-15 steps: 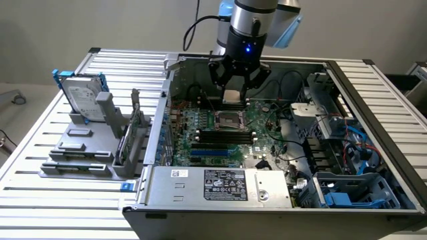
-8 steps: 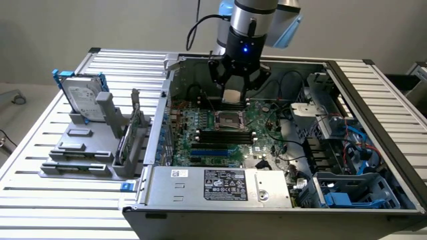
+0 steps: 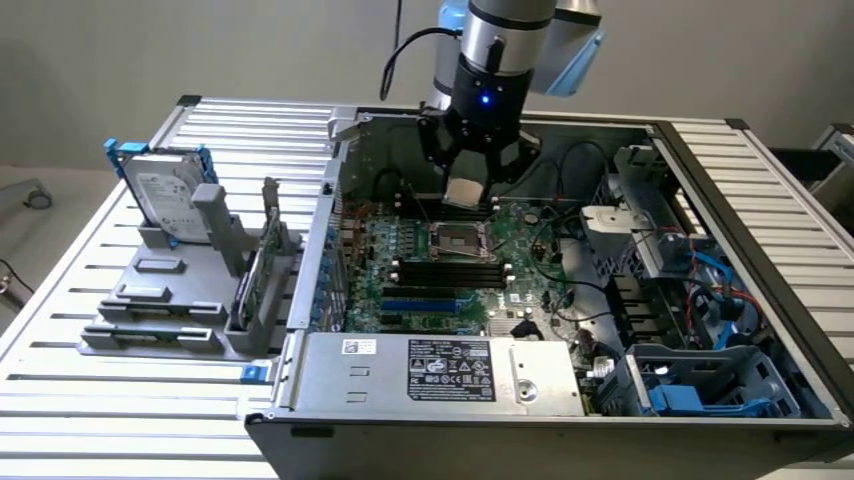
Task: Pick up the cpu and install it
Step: 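Place the cpu into insertion slot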
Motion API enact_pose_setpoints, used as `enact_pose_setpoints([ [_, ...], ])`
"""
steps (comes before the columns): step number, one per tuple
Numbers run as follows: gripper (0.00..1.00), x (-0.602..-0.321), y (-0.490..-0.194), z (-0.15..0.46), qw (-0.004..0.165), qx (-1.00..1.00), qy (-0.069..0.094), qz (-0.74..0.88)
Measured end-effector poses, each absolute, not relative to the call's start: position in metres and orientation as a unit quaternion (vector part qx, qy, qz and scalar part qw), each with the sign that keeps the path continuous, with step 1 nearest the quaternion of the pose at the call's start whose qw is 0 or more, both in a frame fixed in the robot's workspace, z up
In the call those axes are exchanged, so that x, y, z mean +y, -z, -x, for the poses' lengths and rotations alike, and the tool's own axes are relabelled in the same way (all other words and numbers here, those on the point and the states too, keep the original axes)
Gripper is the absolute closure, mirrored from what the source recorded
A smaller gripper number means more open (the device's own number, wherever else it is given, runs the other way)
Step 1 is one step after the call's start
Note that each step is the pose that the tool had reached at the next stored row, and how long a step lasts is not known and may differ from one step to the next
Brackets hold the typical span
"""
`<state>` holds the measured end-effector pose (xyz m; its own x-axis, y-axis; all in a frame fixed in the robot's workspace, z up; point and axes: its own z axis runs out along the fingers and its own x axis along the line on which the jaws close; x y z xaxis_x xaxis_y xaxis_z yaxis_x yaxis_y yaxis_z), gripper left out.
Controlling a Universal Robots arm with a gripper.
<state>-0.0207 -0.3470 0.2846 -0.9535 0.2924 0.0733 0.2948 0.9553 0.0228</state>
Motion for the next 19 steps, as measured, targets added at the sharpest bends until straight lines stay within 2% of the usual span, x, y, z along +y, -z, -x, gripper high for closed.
enact_pose_setpoints([
  [19,0.46,-0.347,-0.272,0.021,0.031,-0.948,0.022,0.317],
])
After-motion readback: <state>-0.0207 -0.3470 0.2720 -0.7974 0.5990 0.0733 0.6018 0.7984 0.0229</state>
